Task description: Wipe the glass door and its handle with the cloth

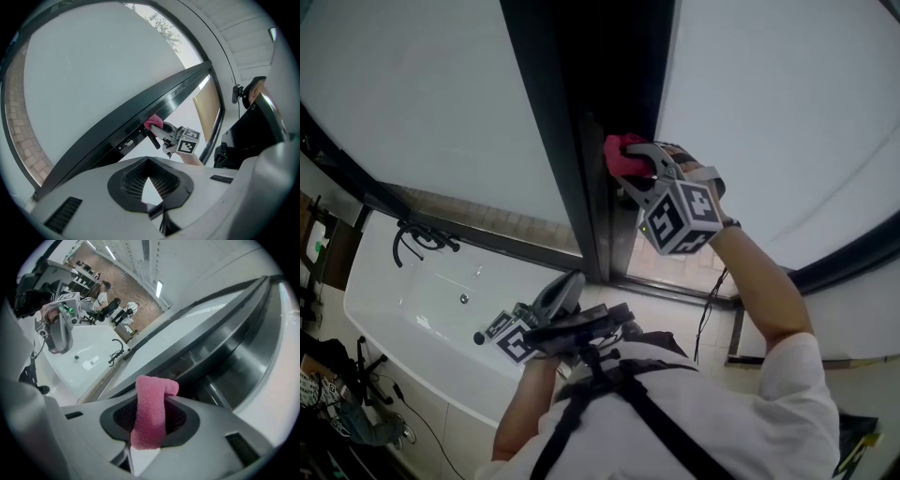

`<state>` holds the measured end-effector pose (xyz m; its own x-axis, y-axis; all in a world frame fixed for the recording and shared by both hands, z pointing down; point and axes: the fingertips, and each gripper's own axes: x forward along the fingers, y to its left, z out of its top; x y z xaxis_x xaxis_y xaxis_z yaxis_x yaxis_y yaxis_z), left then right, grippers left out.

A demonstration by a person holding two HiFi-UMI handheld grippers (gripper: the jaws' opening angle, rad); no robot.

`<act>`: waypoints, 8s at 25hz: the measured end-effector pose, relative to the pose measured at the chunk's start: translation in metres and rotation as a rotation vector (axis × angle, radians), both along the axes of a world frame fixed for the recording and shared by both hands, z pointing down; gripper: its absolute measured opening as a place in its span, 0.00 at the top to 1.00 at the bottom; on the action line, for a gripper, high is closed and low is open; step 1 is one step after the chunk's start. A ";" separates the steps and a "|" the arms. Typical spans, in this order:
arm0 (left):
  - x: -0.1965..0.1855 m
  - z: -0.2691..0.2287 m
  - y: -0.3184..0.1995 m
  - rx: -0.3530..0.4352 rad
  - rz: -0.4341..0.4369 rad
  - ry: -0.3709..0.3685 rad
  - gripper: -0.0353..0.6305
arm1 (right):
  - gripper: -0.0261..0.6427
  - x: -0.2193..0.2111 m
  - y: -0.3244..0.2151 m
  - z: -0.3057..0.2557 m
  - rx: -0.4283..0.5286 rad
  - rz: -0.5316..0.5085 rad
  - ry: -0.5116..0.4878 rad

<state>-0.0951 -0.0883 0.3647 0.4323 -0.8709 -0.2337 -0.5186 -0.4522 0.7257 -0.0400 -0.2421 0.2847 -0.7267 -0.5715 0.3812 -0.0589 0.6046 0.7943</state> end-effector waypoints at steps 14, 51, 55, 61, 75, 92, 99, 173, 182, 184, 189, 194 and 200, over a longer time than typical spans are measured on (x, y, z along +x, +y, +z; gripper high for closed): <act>0.000 0.002 0.003 -0.015 -0.007 -0.001 0.96 | 0.80 0.032 0.013 0.001 -0.036 0.056 -0.041; 0.000 0.007 0.007 -0.060 -0.004 -0.023 0.96 | 0.80 0.018 0.004 0.059 -0.699 0.264 -0.988; -0.002 0.010 0.010 -0.071 -0.026 -0.024 0.96 | 0.80 0.013 -0.009 0.058 -0.742 0.268 -1.020; -0.005 0.011 0.010 -0.076 -0.030 -0.021 0.96 | 0.80 0.020 -0.003 0.051 -0.774 0.241 -1.036; 0.000 0.005 0.003 -0.101 0.028 -0.012 0.96 | 0.80 0.073 0.027 0.036 -0.693 0.290 -1.036; 0.073 0.028 -0.066 -0.157 0.031 -0.077 0.96 | 0.79 0.129 0.001 0.091 -0.670 0.230 -0.946; 0.065 0.027 -0.055 -0.165 0.099 -0.079 0.96 | 0.80 0.094 0.011 0.083 -0.559 0.235 -0.879; 0.046 0.029 -0.031 -0.069 0.422 -0.040 0.96 | 0.79 0.013 0.026 -0.044 -0.268 0.379 -1.042; 0.040 0.030 -0.030 -0.062 0.402 -0.039 0.96 | 0.79 0.030 -0.009 -0.131 -0.066 0.390 -1.161; 0.039 0.029 -0.030 -0.060 0.399 -0.038 0.96 | 0.80 0.028 -0.016 -0.126 -0.060 0.414 -1.156; 0.040 0.030 -0.031 -0.064 0.402 -0.035 0.96 | 0.80 0.027 -0.022 -0.098 -0.100 0.437 -1.167; 0.046 0.031 -0.031 -0.066 0.425 -0.030 0.96 | 0.81 0.025 -0.021 -0.079 -0.136 0.458 -1.147; 0.048 0.029 -0.032 -0.064 0.442 -0.025 0.96 | 0.81 0.015 -0.013 -0.063 -0.103 0.501 -1.041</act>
<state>-0.0473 -0.1208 0.3934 0.7710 -0.6135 -0.1707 -0.3029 -0.5891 0.7491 -0.0247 -0.2550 0.2216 -0.4165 -0.8853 -0.2069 -0.9065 0.3870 0.1689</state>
